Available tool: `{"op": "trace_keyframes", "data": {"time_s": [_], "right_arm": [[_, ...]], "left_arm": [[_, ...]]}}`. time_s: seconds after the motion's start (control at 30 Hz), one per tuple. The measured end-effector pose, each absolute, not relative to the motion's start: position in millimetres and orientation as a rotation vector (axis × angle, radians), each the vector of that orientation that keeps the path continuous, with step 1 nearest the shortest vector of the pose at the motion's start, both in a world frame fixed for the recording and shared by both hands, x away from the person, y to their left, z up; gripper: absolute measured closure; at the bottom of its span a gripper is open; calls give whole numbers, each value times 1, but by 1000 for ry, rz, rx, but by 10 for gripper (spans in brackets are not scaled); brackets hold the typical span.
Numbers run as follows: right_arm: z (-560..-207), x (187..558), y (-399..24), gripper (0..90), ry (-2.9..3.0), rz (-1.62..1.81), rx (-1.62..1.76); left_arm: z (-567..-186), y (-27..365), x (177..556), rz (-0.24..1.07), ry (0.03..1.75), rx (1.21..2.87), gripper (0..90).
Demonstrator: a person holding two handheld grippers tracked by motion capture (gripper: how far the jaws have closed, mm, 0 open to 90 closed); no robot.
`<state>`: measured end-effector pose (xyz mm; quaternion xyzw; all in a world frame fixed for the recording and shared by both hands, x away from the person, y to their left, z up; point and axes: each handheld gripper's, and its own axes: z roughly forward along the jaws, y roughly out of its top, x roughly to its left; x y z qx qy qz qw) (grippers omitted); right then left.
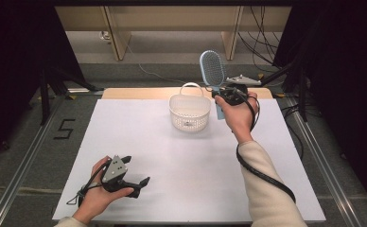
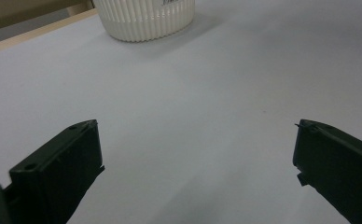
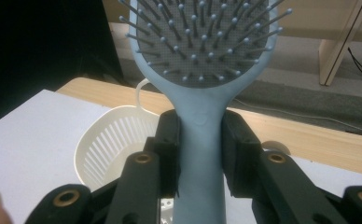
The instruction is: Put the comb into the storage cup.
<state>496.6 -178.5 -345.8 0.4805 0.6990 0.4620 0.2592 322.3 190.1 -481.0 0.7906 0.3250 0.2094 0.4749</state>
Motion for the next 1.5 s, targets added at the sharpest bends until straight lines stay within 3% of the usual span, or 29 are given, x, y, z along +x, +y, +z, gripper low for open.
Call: {"op": "trace_keyframes", "data": {"time_s": [1.5], "right_arm": [[-340, 505, -169, 707, 1889, 1275, 1291]], "left_arm": [[-481, 190, 323, 505, 798, 1927, 7]]}}
